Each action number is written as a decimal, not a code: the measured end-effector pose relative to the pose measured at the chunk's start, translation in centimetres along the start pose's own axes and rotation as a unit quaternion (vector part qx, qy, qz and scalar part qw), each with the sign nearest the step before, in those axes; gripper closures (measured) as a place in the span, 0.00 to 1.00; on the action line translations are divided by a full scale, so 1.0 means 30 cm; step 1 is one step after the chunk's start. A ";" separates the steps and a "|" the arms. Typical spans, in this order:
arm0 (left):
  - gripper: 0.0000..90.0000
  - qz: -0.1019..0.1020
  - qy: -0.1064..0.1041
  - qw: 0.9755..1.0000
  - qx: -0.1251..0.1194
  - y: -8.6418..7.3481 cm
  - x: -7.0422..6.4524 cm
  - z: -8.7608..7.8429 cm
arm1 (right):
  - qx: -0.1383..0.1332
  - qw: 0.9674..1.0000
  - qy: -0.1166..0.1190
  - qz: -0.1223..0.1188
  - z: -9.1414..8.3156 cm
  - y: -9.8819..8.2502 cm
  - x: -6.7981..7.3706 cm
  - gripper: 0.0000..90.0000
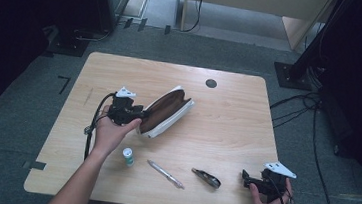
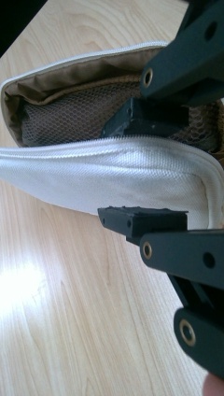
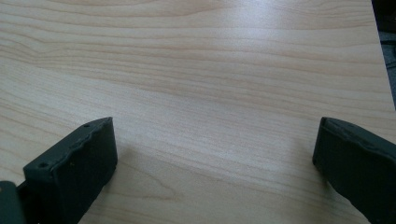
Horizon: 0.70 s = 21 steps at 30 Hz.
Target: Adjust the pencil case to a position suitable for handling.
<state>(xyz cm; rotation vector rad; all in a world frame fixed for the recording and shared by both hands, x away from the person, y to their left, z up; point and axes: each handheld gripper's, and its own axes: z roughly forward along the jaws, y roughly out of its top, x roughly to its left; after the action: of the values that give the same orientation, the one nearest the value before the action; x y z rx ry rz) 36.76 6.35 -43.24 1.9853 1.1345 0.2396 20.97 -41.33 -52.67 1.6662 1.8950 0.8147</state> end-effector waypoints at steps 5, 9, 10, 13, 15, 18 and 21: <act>0.81 0.004 0.006 1.000 0.002 -0.005 0.014 -0.004 | -0.022 0.999 -0.025 0.022 -0.016 -0.009 0.022 0.29; 0.84 -0.005 0.003 1.000 0.008 -0.011 0.022 -0.002 | -0.030 0.999 -0.011 0.020 -0.045 0.001 0.036 0.32; 0.84 -0.005 0.003 1.000 0.008 -0.011 0.022 -0.002 | -0.036 0.999 -0.006 0.021 -0.053 0.007 0.042 0.32; 0.81 -0.007 -0.004 1.000 0.014 -0.014 0.021 -0.003 | -0.050 0.999 0.004 0.018 -0.069 0.026 0.056 0.32; 0.74 -0.006 -0.006 1.000 0.015 -0.016 0.021 -0.004 | -0.070 0.997 0.016 0.013 -0.097 0.072 0.093 0.34; 0.71 -0.008 -0.005 1.000 0.016 -0.021 0.028 -0.005 | -0.083 0.996 0.028 0.010 -0.113 0.122 0.137 0.34; 0.68 -0.008 -0.006 1.000 0.014 -0.026 0.031 -0.007 | -0.095 0.994 0.051 0.005 -0.122 0.189 0.204 0.35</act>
<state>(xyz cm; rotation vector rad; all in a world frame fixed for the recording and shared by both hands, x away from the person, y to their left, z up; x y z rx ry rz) 36.69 7.40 -43.89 1.9986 1.1512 0.2038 21.53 -35.26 -45.90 1.5454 1.8128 1.0668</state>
